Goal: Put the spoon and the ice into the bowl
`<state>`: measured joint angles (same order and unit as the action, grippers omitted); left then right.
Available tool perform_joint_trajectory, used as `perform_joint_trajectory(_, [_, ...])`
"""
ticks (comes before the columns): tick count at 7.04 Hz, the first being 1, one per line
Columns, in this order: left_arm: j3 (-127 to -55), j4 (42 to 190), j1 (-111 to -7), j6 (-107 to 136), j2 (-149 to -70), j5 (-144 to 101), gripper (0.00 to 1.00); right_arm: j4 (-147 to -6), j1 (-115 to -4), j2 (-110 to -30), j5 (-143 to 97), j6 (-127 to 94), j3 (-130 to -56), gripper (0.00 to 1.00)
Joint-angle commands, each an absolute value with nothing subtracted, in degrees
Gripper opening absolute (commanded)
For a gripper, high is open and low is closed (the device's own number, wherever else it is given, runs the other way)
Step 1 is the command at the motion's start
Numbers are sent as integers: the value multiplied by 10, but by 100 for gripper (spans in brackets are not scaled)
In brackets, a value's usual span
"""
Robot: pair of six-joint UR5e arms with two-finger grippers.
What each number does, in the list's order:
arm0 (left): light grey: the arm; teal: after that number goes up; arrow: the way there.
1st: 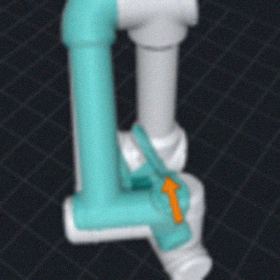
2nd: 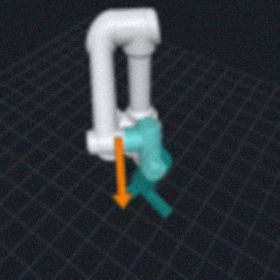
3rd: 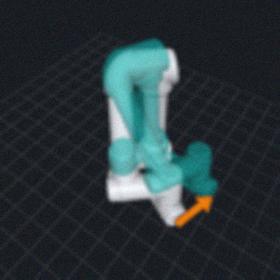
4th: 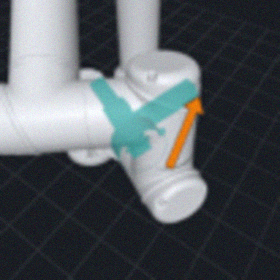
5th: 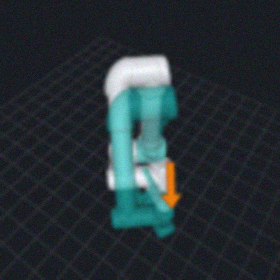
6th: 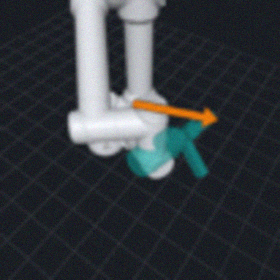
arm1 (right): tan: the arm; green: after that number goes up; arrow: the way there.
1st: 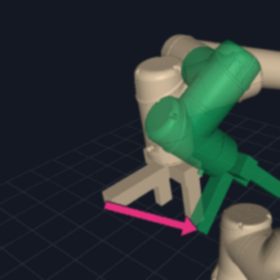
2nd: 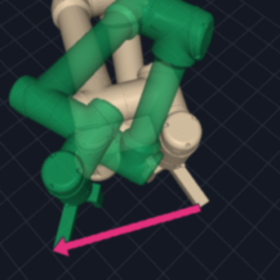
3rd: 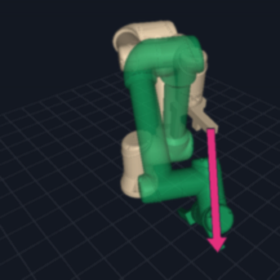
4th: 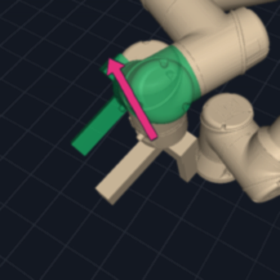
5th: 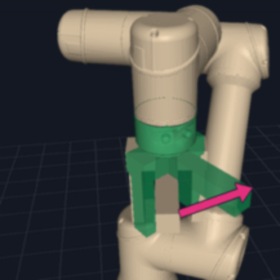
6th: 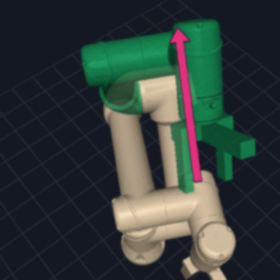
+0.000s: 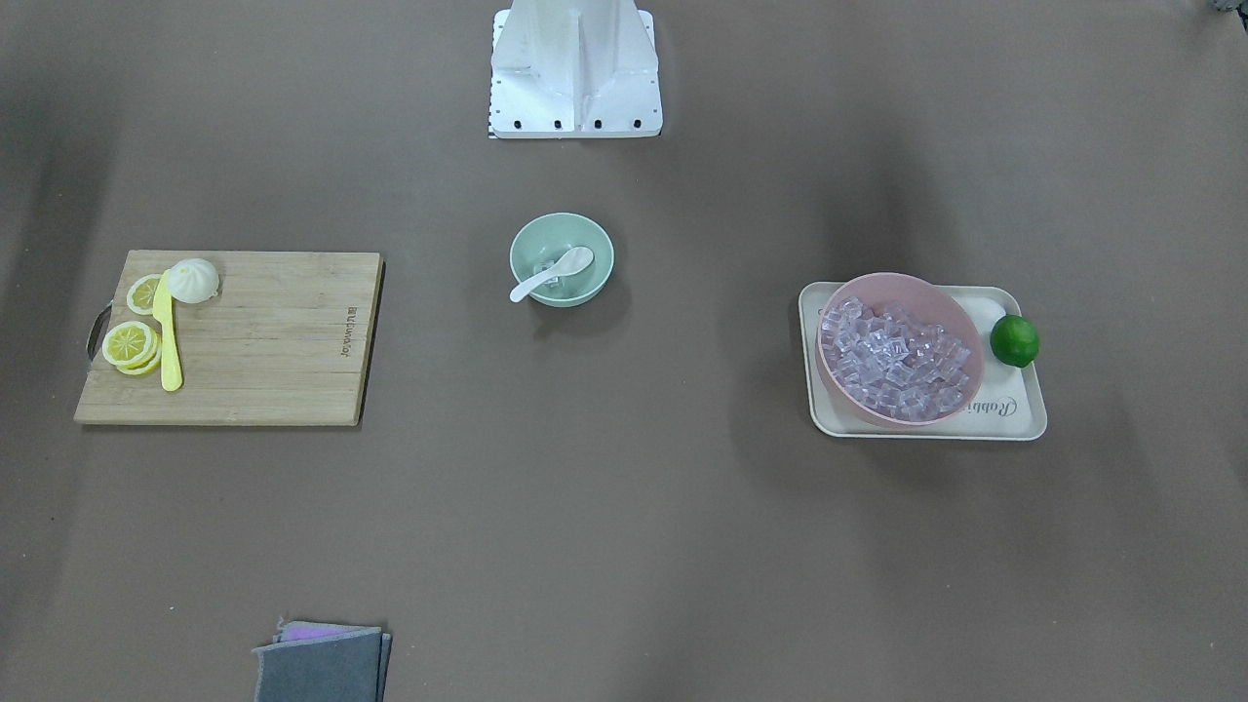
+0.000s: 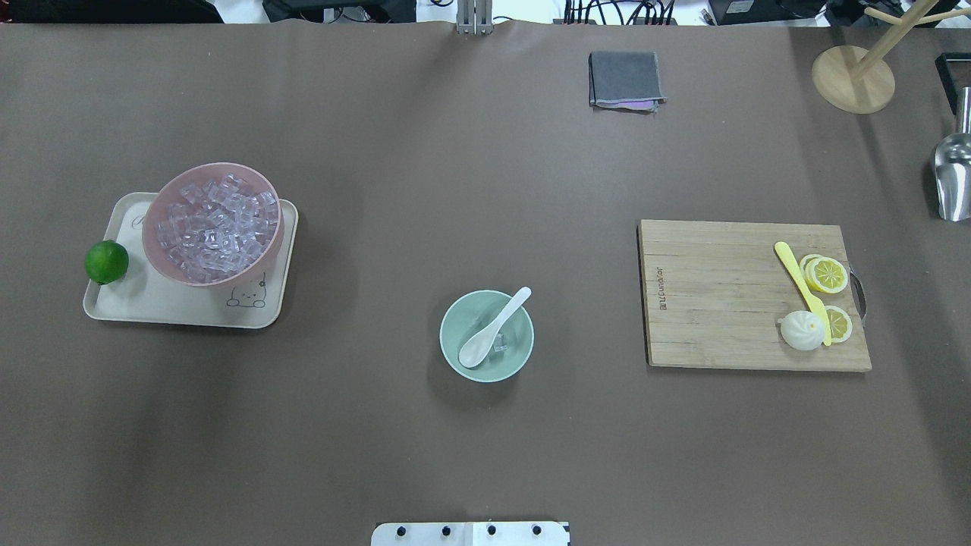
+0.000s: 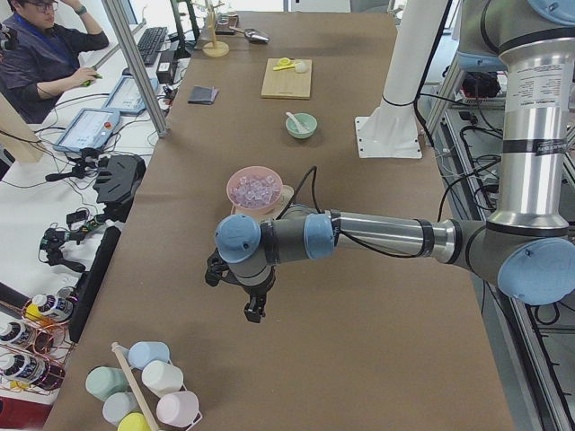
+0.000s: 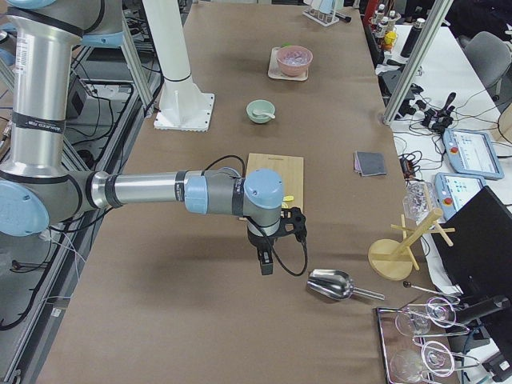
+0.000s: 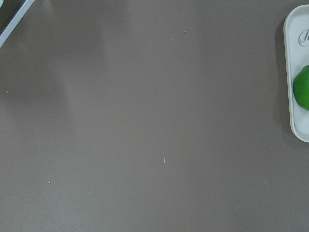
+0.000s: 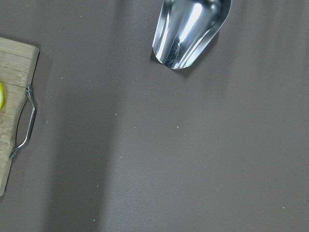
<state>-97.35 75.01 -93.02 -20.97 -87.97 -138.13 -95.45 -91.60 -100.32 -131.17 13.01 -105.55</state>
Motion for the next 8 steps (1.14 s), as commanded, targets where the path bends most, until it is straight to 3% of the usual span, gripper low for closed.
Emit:
perform_joint_trajectory(1, [-973, 750, -941, -207, -878, -1380, 98, -954, -916, -1004, -1312, 130, -1050, 100])
perform_joint_trajectory(5, [-973, 757, -948, -110, -881, -1371, 98, -954, -916, -1006, -1313, 130, -1051, 100])
perform_joint_trajectory(8, [-963, 866, -947, -27, -850, -1355, 98, -954, -916, -1006, -1315, 130, -1051, 100])
